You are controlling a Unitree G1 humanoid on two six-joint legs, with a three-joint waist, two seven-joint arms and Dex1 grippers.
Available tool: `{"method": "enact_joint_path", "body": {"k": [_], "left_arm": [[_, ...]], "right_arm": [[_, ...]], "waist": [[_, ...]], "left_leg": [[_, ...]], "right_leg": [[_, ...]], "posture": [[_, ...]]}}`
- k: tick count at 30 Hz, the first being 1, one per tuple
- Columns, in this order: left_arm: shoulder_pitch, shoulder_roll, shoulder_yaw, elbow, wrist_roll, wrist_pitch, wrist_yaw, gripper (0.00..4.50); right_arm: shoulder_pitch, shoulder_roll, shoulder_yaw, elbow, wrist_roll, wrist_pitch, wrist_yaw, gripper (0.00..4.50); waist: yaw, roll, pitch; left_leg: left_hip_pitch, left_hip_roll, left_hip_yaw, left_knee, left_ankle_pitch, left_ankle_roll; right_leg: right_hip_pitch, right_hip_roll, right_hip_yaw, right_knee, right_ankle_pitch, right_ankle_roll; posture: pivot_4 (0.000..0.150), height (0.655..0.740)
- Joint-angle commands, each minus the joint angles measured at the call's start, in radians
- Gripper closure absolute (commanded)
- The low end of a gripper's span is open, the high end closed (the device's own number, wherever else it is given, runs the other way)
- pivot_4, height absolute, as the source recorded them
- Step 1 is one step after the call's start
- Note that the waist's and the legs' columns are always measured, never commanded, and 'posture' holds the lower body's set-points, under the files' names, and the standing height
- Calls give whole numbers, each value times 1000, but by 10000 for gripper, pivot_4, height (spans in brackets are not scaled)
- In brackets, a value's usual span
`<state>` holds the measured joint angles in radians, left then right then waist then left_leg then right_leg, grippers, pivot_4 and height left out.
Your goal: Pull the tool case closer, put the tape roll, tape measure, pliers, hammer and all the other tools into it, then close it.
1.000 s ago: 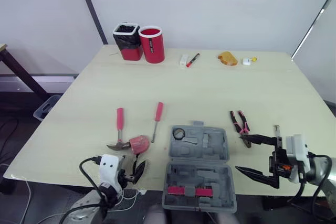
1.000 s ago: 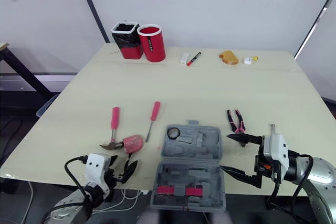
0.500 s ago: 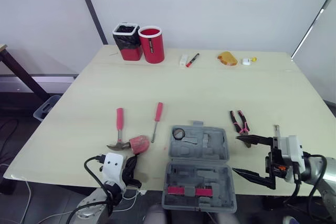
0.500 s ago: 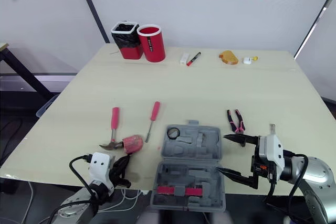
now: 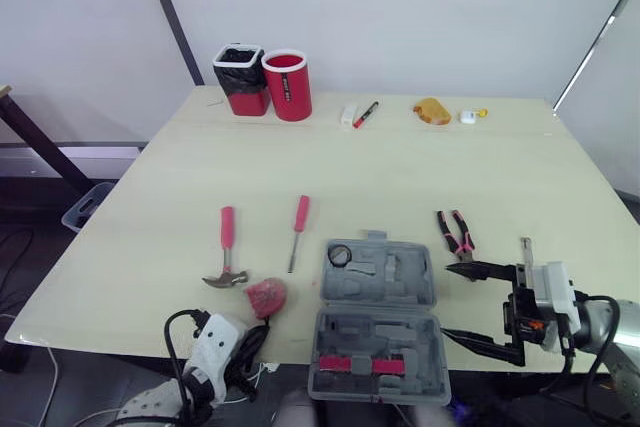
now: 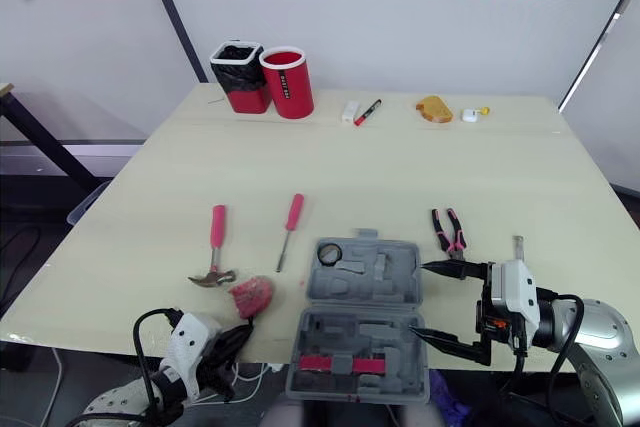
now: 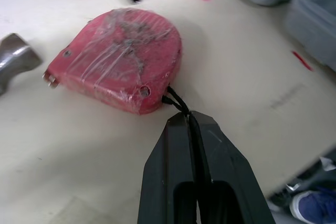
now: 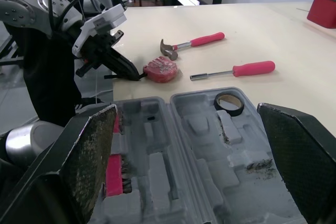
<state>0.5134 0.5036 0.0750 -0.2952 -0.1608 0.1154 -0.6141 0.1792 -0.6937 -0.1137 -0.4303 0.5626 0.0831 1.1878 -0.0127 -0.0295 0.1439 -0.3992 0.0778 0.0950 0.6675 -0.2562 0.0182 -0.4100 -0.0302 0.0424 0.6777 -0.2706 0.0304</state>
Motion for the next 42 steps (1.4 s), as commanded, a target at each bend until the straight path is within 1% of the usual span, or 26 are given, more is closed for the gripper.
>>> {"method": "enact_joint_path", "body": {"k": [1, 6, 11, 14, 15, 18, 19, 20, 21, 22, 28, 31, 36, 42], "left_arm": [[35, 4, -23, -13, -2, -1, -22, 44166], [75, 1, -40, -73, -12, 22, -23, 44166], [63, 16, 2, -100, -38, 47, -26, 44166], [76, 33, 15, -130, -51, 35, -46, 36207], [84, 34, 20, -136, -56, 26, -51, 31967], [107, 35, 42, -136, -70, -16, -69, 17413], [114, 34, 50, -134, -76, -29, -76, 11429], [120, 36, 58, -130, -80, -50, -87, 7847], [124, 39, 64, -124, -84, -70, -100, 1677], [126, 42, 71, -116, -88, -87, -111, 707], [85, 43, 116, -59, -118, -181, -156, 707], [10, 82, 134, 25, -91, -211, -173, 707], [-111, 159, 122, 166, -78, -271, -254, 707], [-231, 187, 78, 313, -71, -324, -336, 707]], "right_arm": [[-8, -5, -4, -29, 21, -4, 3, 0], [-2, 4, -1, -34, 17, -6, -6, 0], [-9, 8, 4, -30, 14, -8, -12, 0], [-18, 9, 9, -19, 11, -13, -12, 0], [-20, 9, 11, -17, 11, -14, -13, 0], [-21, 12, 17, -18, 11, -14, -17, 0], [-22, 13, 19, -19, 11, -14, -17, 0], [-23, 15, 21, -20, 11, -14, -18, 0], [-25, 16, 24, -20, 11, -13, -19, 0], [-27, 18, 27, -20, 10, -13, -20, 0], [-41, 24, 41, -13, 4, -15, -22, 0], [-49, 33, 53, -8, -3, -17, -24, 0], [-62, 41, 65, 0, -11, -22, -29, 0], [-83, 40, 75, -1, -12, -19, -32, 0]], "waist": [[0, 0, 0], [0, 0, 0], [0, 0, 0], [0, -1, 1], [0, -1, 1], [0, -2, 2], [0, -2, 2], [0, -2, 3], [0, -2, 3], [0, -2, 3], [2, -2, 4], [2, -2, 4], [1, -2, 4], [1, -2, 4]], "left_leg": [[0, 0, 0, 0, 0, 0], [0, 0, 0, 0, 0, 0], [0, 0, 0, 0, 0, 0], [0, 0, -1, 0, 0, 0], [0, 0, -1, 0, 0, 0], [0, 0, 0, 0, 0, 0], [0, 0, 0, 0, 0, 0], [0, 0, 0, 0, 0, 0], [0, 0, -1, 0, 0, 0], [0, 0, -1, 0, 0, 0], [0, 0, -1, 0, 0, 0], [-1, 0, -1, 0, 0, 0], [-1, -1, 0, 0, 0, 1], [-1, -2, 1, -1, 0, 1]], "right_leg": [[0, 0, 0, 0, 0, 0], [0, -1, 0, 0, 0, 0], [-1, -1, -1, 0, 0, 0], [-1, -1, -1, 0, 0, 0], [-1, -1, -1, 0, 0, 0], [-1, -1, -1, -1, 0, 0], [-1, -1, -1, -1, 0, 0], [-1, -1, -1, -1, 0, 0], [-1, -1, -1, -1, 0, 0], [-1, -1, -1, -1, 0, 0], [-1, -1, -1, -1, 0, 0], [-1, -1, -2, -1, 0, 0], [-1, -1, -2, -1, 0, 0], [0, 0, -1, 0, 0, 0]], "posture": [[1500, 7400], [1500, 7400], [1500, 7400], [1500, 7400], [1500, 7400], [1500, 7400], [1500, 7400], [1500, 7400], [1500, 7400], [1500, 7400], [1500, 7400], [1500, 7400], [1500, 7400], [1500, 7400]]}}
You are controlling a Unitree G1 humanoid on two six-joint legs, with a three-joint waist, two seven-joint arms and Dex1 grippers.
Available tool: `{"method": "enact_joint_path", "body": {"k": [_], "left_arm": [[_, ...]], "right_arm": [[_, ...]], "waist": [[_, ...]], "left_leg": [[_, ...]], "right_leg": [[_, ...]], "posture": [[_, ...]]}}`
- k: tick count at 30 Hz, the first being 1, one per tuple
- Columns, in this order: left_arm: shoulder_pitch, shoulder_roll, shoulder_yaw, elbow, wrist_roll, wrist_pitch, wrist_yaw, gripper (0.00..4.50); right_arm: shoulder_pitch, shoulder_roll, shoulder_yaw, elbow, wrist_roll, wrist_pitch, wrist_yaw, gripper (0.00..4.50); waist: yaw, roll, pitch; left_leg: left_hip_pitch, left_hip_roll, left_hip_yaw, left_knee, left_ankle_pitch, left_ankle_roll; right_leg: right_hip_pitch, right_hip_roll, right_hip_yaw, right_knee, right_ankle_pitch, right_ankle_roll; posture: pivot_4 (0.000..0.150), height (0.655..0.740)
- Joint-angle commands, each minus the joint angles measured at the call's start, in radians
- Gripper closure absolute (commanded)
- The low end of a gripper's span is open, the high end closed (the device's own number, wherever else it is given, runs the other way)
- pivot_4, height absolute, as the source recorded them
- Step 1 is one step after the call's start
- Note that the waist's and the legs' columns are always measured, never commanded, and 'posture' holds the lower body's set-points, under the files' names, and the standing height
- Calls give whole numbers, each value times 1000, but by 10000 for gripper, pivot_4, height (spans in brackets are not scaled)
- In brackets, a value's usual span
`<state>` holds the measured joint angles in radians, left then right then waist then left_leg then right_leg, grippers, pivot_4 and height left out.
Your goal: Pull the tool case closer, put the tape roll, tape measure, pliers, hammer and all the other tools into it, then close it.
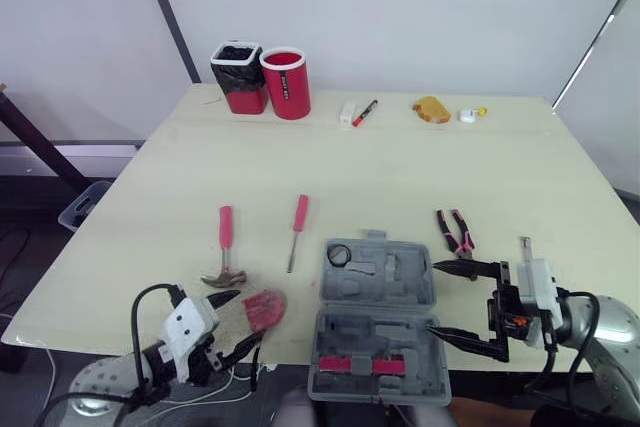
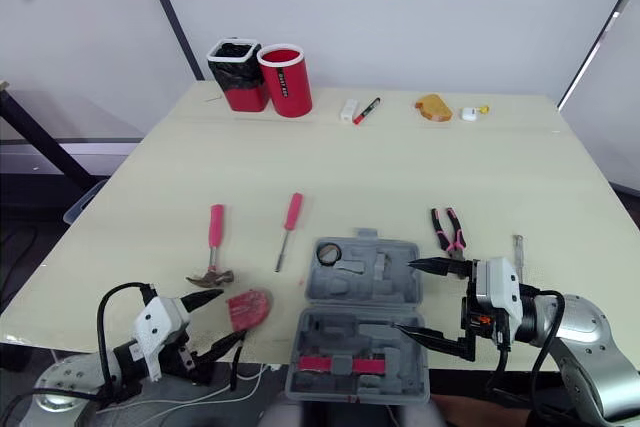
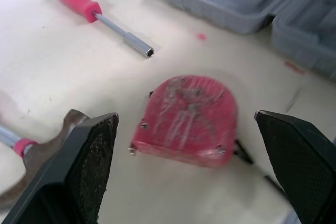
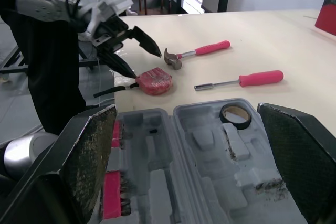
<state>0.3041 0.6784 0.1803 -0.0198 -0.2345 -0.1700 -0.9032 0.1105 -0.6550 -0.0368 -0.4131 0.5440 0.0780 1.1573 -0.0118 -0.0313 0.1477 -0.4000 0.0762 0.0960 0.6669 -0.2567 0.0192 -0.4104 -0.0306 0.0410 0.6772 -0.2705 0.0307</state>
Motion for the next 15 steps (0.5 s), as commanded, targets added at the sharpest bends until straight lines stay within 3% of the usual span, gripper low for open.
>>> {"method": "enact_joint_path", "body": {"k": [1, 7, 15], "left_arm": [[-34, 13, -38, 54, 6, -48, -60, 707], [-141, 6, -98, 170, 21, -54, -108, 707], [-169, -4, -137, 230, 25, -52, -148, 707]], "right_arm": [[-18, 0, -1, -20, 7, -12, -1, 0], [-56, -1, 15, -21, 10, 3, -1, 0], [-79, -1, 20, -23, 6, 5, -14, 0]], "waist": [[0, 0, 0], [1, 0, 0], [1, 0, 0]], "left_leg": [[0, 0, 0, 0, 0, 0], [0, 0, 0, 0, 0, 0], [0, 3, 2, 0, 0, 0]], "right_leg": [[0, 0, 0, 0, 0, 0], [0, 0, -1, 1, 0, 0], [0, -6, -16, 1, 1, 2]], "posture": [[1500, 7400], [1500, 7400], [1500, 7400]]}}
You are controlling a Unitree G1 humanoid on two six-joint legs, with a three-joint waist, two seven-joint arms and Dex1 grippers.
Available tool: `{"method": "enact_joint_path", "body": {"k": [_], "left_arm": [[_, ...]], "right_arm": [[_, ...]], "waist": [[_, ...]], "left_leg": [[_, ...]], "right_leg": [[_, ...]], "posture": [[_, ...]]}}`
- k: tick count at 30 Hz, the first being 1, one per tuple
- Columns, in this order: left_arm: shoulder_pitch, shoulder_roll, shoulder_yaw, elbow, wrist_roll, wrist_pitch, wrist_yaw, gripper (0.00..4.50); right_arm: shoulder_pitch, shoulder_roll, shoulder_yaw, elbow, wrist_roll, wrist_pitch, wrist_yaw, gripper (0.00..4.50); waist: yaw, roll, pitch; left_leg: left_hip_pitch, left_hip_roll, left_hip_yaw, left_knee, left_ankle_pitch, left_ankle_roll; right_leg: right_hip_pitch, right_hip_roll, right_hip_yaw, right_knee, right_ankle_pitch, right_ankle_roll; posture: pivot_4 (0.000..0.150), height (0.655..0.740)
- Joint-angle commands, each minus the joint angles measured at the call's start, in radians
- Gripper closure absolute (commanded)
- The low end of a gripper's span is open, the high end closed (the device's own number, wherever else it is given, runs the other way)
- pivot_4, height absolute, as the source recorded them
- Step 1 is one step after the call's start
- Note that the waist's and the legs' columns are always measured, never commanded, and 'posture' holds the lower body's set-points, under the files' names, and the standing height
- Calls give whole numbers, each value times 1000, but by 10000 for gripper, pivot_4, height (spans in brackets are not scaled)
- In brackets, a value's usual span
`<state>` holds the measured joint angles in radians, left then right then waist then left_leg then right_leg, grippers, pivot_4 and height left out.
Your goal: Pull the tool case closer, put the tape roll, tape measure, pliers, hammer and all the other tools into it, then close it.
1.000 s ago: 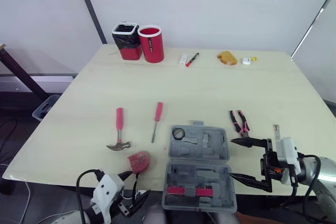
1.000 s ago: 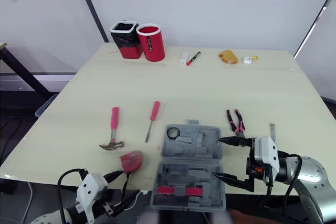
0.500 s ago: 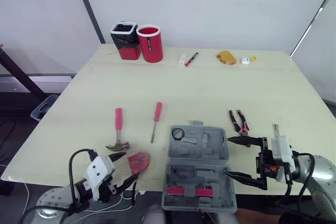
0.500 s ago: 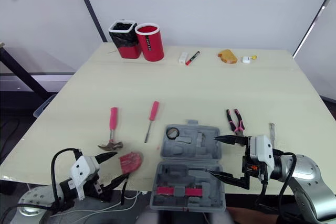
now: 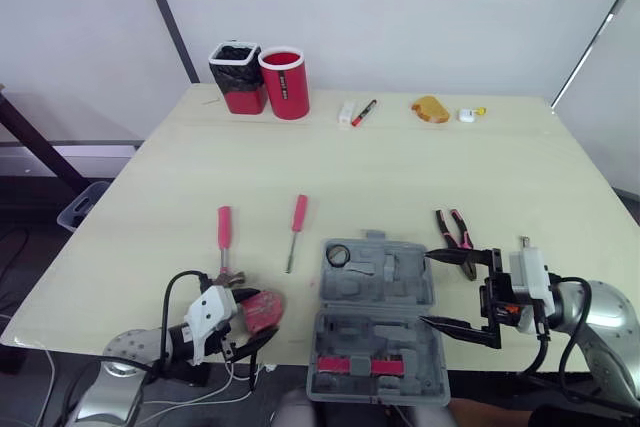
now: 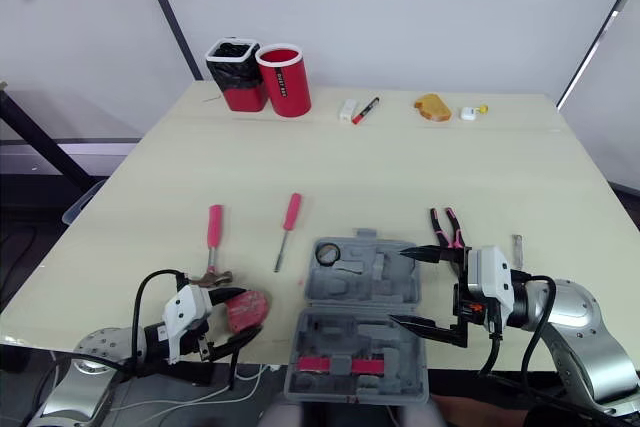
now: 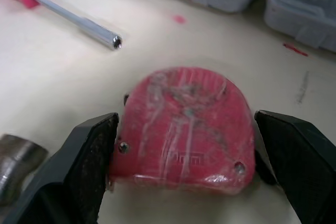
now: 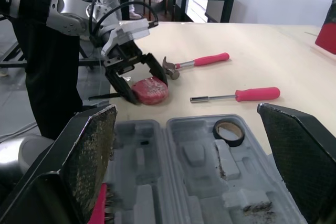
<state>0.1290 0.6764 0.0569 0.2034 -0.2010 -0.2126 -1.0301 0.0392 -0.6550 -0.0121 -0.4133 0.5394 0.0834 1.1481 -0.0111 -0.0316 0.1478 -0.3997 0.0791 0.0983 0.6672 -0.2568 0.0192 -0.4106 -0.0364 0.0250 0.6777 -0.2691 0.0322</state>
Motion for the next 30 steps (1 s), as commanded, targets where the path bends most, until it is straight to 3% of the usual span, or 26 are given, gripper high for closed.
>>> {"method": "enact_joint_path", "body": {"k": [1, 6, 11, 14, 17, 24, 30], "left_arm": [[6, -3, -13, 9, -10, -10, -23, 707], [-6, -8, -8, 31, -8, -19, -24, 15183], [-40, 2, -9, 62, -14, -45, -57, 15138], [-84, 27, 0, 59, -66, -39, -147, 15138], [-135, 54, 1, 44, -111, -26, -239, 15138], [-345, 92, -81, -1, -145, 67, -407, 15138], [-540, -10, -178, -41, -132, 167, -412, 15138]], "right_arm": [[-7, -1, -5, -26, 11, 1, -7, 0], [-15, 1, 2, -37, 19, 8, -8, 0], [-30, 4, 8, -42, 35, 18, 2, 0], [-31, 2, 10, -39, 36, 34, -6, 0], [-17, 12, -8, -74, 104, 148, -95, 0], [-46, -14, -32, -125, 206, 434, -302, 0], [-80, 18, -79, -166, 397, 655, -487, 0]], "waist": [[0, 0, 0], [1, 0, 0], [4, 1, 0], [6, 1, 0], [9, 1, 0], [19, 2, 2], [27, 2, 2]], "left_leg": [[0, 1, 0, 0, 0, 0], [2, 2, 0, 0, 0, 0], [2, 4, 1, 0, 0, 0], [2, 4, 1, 0, 0, 0], [1, 6, 1, 0, 0, 0], [-1, 6, 1, 2, 0, 0], [-2, 5, 2, 1, 0, 0]], "right_leg": [[0, -1, -3, 0, 0, 0], [0, -9, -18, 1, 1, -2], [0, -22, -39, 0, 2, -5], [0, -22, -44, 0, 3, -6], [-2, -30, -65, 0, 5, -10], [-2, -31, -69, -1, 6, -10], [-2, -29, -69, -1, 8, -7]], "posture": [[1500, 7400], [1500, 7400], [1500, 7400], [1500, 7400], [1500, 7400], [1500, 7400], [1500, 7400]]}}
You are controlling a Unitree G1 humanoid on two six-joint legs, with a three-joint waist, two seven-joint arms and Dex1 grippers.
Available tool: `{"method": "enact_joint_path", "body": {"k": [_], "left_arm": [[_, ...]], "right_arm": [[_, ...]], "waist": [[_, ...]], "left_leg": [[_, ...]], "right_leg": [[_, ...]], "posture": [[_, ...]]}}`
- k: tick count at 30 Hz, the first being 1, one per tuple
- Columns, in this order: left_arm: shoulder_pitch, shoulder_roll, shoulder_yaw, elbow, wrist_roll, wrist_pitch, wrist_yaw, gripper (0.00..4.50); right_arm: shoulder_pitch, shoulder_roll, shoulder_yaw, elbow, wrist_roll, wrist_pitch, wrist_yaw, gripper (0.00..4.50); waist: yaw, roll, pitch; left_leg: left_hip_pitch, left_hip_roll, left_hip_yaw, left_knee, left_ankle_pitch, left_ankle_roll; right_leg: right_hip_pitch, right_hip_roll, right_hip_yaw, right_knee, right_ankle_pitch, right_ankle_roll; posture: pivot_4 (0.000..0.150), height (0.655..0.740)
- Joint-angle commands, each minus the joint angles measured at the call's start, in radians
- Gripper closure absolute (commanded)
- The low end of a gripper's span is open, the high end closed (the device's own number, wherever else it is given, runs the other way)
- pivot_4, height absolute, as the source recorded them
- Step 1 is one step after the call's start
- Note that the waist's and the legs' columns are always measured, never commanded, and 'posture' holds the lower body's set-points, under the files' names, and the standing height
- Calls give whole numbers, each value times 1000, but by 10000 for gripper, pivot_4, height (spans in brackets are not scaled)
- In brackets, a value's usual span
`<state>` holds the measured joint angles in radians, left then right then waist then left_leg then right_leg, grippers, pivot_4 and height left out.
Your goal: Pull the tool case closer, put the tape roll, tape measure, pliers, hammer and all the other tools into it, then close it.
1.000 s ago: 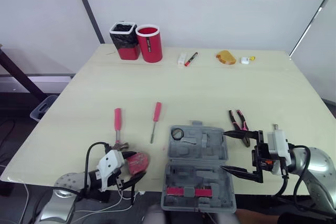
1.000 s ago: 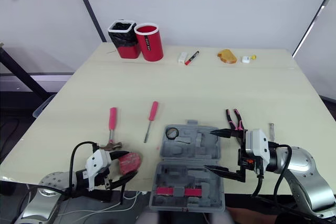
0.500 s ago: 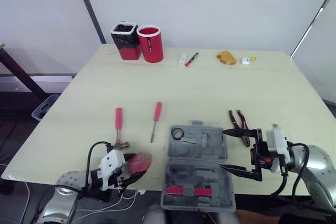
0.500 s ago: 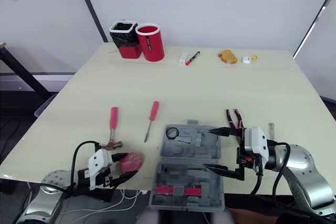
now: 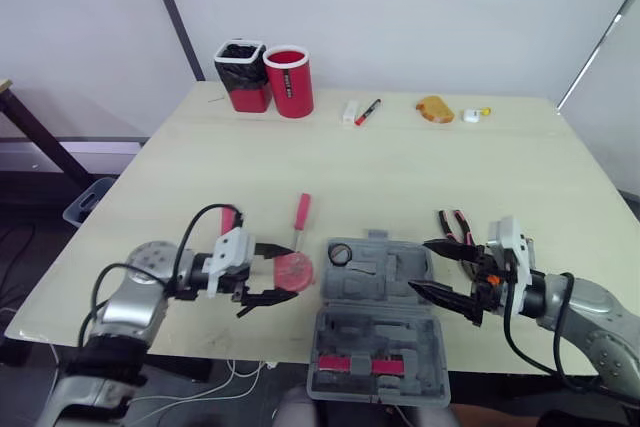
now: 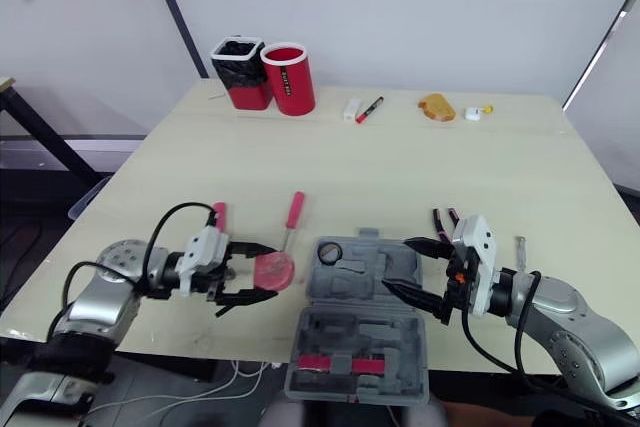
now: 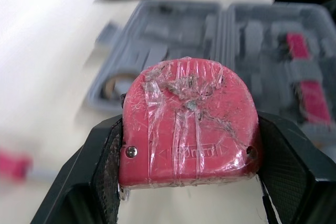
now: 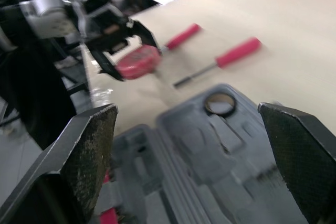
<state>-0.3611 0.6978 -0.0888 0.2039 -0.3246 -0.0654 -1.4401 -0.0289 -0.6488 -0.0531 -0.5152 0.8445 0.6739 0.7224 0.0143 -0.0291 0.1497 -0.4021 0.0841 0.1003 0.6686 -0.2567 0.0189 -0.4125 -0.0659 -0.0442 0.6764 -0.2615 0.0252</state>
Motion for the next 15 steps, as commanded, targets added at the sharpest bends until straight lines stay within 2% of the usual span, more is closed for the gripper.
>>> {"method": "enact_joint_path", "body": {"k": [1, 5, 8, 15], "left_arm": [[-69, -54, -47, -43, -2, 24, 1, 15138], [-137, -134, -89, -31, 21, 15, 24, 15138], [-191, -210, -116, 0, 50, -20, 61, 15138], [-287, -310, -157, 120, 107, -126, 70, 15138]], "right_arm": [[-15, 15, -39, -71, 113, 91, -87, 0], [-29, 42, -42, -77, 242, 208, -215, 0], [-47, 108, -57, -39, 402, 282, -402, 0], [-109, 169, -45, 30, 715, 305, -672, 0]], "waist": [[2, 0, 0], [-4, 0, 0], [-2, 0, 0], [-3, 0, 0]], "left_leg": [[-1, 0, -1, 0, 0, 0], [-3, 0, -2, 0, 0, 0], [-3, 0, -3, 0, 0, 0], [-7, -2, -8, 2, 0, 0]], "right_leg": [[0, 1, 0, 0, 0, 0], [0, 2, 1, -2, 0, 1], [0, 3, 0, -2, 0, 1], [0, 5, 1, -3, 1, 1]], "posture": [[1500, 7400], [1500, 7400], [1500, 7400], [1500, 7400]]}}
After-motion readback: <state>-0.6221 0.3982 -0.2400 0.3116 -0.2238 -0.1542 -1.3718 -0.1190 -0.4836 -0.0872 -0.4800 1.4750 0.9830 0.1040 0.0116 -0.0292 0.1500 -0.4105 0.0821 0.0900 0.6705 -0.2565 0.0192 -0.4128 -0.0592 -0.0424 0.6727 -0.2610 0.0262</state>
